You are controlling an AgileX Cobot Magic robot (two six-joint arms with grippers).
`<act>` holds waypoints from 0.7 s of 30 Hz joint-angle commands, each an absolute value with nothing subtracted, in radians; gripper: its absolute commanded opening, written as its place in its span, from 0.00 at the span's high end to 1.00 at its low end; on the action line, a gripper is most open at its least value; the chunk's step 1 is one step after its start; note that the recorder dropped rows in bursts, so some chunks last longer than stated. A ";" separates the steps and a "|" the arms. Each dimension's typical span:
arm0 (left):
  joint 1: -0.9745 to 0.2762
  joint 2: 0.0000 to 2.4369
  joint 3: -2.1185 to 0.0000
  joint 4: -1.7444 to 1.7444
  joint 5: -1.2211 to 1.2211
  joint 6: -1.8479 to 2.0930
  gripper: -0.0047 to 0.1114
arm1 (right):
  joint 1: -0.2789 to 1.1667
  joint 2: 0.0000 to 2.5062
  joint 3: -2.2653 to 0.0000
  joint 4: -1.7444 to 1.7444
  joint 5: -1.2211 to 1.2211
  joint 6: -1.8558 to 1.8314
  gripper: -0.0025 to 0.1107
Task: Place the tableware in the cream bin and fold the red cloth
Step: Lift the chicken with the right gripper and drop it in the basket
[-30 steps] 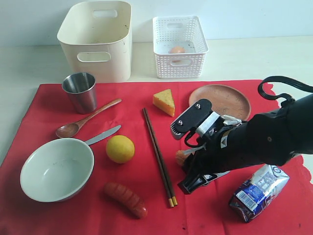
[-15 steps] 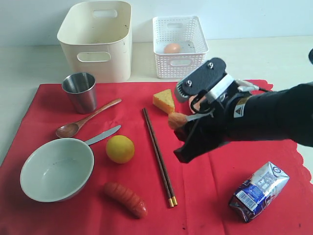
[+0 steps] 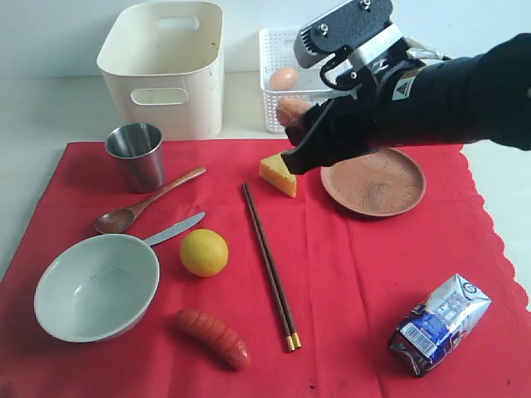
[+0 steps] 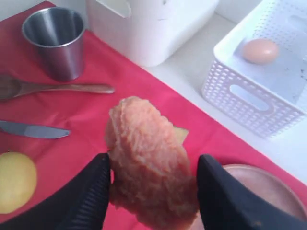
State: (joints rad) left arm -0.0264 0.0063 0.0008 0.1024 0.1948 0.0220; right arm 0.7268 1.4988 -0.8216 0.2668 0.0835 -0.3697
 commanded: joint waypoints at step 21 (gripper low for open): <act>-0.032 0.000 0.000 0.095 0.194 0.023 0.95 | 0.563 1.971 -1.317 0.251 0.047 -0.356 0.98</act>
